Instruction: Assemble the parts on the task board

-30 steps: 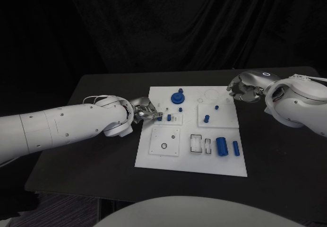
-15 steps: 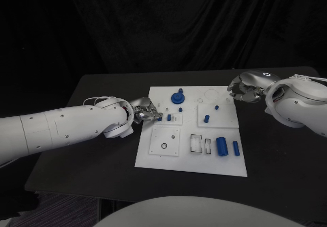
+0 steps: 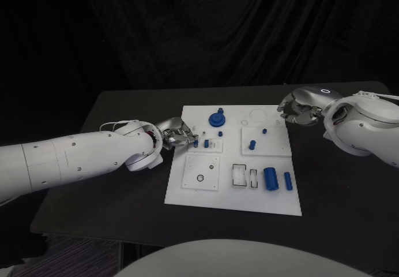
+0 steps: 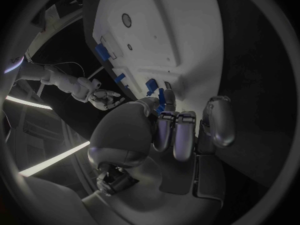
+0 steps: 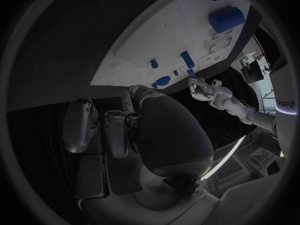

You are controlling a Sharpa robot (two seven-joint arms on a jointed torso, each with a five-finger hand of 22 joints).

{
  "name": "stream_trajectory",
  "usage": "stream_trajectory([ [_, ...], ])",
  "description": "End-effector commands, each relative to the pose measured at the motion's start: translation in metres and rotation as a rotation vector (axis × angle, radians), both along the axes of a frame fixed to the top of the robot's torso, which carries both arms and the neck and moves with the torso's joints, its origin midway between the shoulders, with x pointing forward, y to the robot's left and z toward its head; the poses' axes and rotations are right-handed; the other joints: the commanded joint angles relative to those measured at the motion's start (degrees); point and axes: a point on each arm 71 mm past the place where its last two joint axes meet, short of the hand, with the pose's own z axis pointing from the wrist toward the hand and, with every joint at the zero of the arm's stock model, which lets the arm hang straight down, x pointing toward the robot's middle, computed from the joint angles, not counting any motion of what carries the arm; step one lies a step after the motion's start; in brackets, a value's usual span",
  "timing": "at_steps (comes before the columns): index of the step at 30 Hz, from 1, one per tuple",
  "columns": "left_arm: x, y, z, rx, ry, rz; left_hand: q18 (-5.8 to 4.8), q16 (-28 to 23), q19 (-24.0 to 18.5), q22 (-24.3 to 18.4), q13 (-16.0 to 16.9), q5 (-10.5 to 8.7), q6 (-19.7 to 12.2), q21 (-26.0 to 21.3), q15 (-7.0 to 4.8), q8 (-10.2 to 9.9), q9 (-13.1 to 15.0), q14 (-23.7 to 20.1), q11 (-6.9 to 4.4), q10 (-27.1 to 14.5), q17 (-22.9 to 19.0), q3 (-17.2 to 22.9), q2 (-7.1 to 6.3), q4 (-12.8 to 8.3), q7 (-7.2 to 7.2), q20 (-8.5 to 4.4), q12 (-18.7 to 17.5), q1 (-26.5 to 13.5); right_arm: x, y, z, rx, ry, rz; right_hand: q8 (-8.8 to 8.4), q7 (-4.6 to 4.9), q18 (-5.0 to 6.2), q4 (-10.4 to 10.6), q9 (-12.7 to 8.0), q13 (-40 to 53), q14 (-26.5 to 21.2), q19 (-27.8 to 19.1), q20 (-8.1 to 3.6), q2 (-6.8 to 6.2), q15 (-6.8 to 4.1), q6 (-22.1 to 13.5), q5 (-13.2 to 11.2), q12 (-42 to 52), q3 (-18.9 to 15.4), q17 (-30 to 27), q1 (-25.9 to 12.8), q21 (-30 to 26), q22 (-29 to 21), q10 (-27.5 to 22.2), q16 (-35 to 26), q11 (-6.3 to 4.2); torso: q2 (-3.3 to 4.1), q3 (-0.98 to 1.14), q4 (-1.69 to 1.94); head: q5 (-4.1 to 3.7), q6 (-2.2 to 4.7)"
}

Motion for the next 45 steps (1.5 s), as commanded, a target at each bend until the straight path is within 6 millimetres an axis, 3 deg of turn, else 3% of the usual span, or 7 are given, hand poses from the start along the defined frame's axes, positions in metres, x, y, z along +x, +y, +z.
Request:
stream_trajectory([
  [1, 0.0, -0.002, 0.004, -0.046, -0.06, 0.008, 0.82, 0.1, -0.6, 7.7, 12.6, -1.02, -0.6, -0.3, 0.05, 0.0, 0.8, 6.1, 0.08, 1.7, 15.1, 0.6, 0.02, 0.1, 0.18, 0.03, -0.4, 0.2, 0.0, -0.001, -0.002, -0.008, 0.007, -0.016, 0.27, -0.16, 0.69, 0.1, -0.1, 12.0, 4.9, -0.5, -0.11, 0.07, 0.2, 0.0, 0.2, -0.3, 0.4, 12.8, -0.1, -0.4, 10.0, 3.1, -0.4, 0.2, 0.01, 0.01, 0.0, -0.01, 0.01],
  [31, -0.002, -0.001, -0.006, -0.033, -0.145, 0.028, 0.86, 0.1, -0.7, 7.9, 12.5, -4.78, -0.5, -0.7, 0.37, -0.8, -0.4, 6.1, 0.42, 1.5, 15.1, 0.7, -0.3, 1.6, 0.52, 0.31, -0.5, -1.1, 0.0, -0.001, -0.003, -0.011, 0.012, -0.016, 0.25, -0.2, 0.72, 0.0, -0.1, 12.0, 4.9, -0.5, -0.12, 0.01, 0.19, -0.1, 0.2, -0.3, 0.5, 12.7, -0.2, -0.5, 9.9, 3.1, -0.5, 0.17, 0.02, 0.03, 0.07, 0.24, 0.01],
  [45, -0.008, 0.0, -0.013, -0.021, -0.209, -0.027, 0.87, 0.1, -0.6, 8.1, 12.5, -5.87, 0.2, -0.8, 0.23, 0.2, 0.1, 6.1, 0.23, 1.6, 15.1, 0.2, -0.93, 2.2, 0.27, 0.25, -0.5, -1.1, -0.001, -0.002, -0.003, -0.012, 0.015, -0.018, 0.24, -0.21, 0.74, 0.0, -0.2, 11.9, 4.9, -0.6, -0.13, 0.0, 0.18, -0.1, 0.2, -0.4, 0.5, 12.7, -0.2, -0.6, 9.9, 3.0, -0.5, 0.16, 0.03, 0.06, 0.04, 0.42, 0.01],
])
